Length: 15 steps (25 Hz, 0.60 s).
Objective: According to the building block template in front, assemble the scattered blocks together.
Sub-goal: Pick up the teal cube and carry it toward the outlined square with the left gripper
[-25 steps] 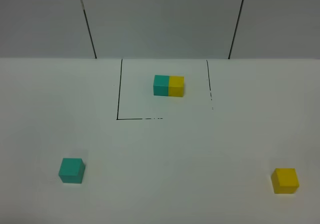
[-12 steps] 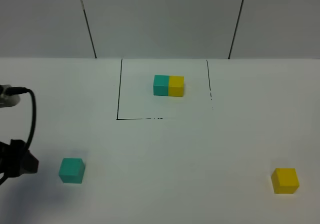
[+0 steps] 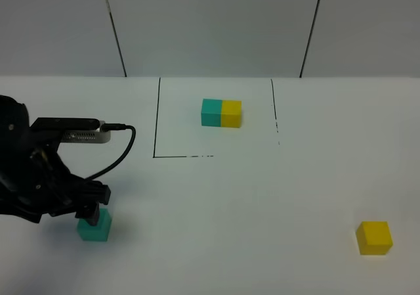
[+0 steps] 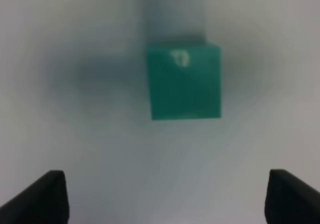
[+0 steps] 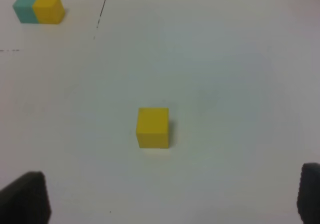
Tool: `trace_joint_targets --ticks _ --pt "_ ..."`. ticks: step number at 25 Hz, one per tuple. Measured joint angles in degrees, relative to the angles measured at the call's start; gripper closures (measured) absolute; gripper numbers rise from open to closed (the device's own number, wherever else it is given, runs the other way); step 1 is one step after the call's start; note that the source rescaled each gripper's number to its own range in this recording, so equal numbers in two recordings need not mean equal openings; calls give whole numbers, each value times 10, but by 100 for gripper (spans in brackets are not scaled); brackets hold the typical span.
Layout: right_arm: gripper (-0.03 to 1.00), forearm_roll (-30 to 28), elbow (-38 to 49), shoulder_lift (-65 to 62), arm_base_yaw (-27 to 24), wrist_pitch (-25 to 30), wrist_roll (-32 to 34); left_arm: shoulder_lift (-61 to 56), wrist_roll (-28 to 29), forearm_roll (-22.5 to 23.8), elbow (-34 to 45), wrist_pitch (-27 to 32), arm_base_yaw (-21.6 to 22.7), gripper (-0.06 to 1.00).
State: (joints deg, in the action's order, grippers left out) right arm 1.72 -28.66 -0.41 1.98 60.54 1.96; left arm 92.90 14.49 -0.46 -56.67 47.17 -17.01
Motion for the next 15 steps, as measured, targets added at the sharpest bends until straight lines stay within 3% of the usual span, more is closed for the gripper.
trace_joint_targets --ticks 3,15 --pt "-3 0 0 0 0 0 0 16 30 29 -9 -7 -17 23" --pt "-3 0 0 0 0 0 0 104 38 27 -9 -71 -22 23"
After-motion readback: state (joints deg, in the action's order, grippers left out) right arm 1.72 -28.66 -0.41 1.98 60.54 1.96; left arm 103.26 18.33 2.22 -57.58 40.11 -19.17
